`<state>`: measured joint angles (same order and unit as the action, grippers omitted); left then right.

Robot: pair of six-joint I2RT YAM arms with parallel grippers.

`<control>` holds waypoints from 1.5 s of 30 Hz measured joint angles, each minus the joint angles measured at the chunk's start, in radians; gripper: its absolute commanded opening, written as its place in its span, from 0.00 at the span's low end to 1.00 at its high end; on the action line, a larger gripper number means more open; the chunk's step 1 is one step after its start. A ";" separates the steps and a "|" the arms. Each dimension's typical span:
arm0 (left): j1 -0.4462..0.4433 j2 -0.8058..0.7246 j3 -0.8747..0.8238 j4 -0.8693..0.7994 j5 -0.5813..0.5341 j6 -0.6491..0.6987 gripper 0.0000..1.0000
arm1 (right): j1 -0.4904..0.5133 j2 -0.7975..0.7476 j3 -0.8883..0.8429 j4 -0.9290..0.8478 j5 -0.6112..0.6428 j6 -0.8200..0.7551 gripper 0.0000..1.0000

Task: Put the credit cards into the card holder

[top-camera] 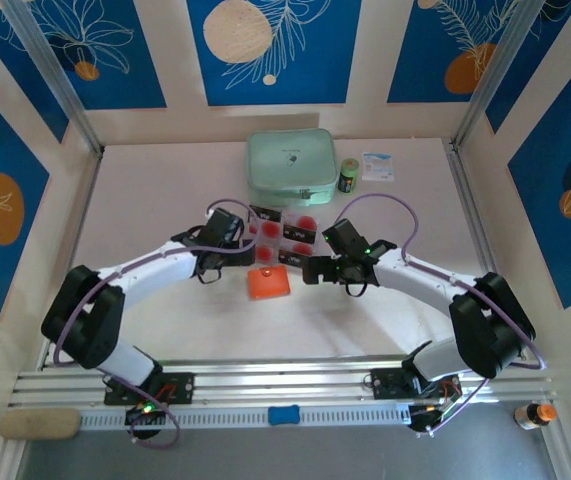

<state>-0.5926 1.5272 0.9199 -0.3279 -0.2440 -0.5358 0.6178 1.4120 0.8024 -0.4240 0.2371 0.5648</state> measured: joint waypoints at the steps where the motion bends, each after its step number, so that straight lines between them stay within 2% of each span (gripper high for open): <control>1: 0.000 0.011 0.014 0.000 -0.001 0.005 1.00 | -0.002 0.000 0.000 0.000 0.000 0.002 0.98; 19: -0.002 0.144 0.174 -0.003 -0.042 0.060 1.00 | -0.005 -0.015 -0.013 0.001 0.000 0.013 0.98; 26: -0.002 0.126 0.186 -0.012 -0.058 0.079 1.00 | -0.005 -0.015 -0.013 0.004 -0.001 0.013 0.98; 31: 0.004 0.013 0.148 -0.013 -0.067 0.081 1.00 | -0.005 -0.003 -0.012 0.008 -0.001 0.012 0.98; 35: 0.047 -0.042 0.119 -0.011 -0.071 0.061 1.00 | -0.005 0.047 0.006 0.009 -0.001 0.011 0.98; 38: 0.122 -0.036 0.087 -0.006 -0.063 0.034 1.00 | -0.005 0.093 0.034 0.009 0.000 0.010 0.98; 41: 0.184 0.007 0.076 -0.010 -0.053 0.017 1.00 | -0.003 0.133 0.071 0.008 0.004 0.007 0.98; 45: 0.205 0.096 0.083 -0.018 -0.051 0.018 1.00 | -0.003 0.174 0.116 0.009 0.013 -0.001 0.98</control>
<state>-0.3878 1.6234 1.0027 -0.3458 -0.2955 -0.5182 0.6151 1.5864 0.9180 -0.4152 0.2504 0.5636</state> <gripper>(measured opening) 0.998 0.978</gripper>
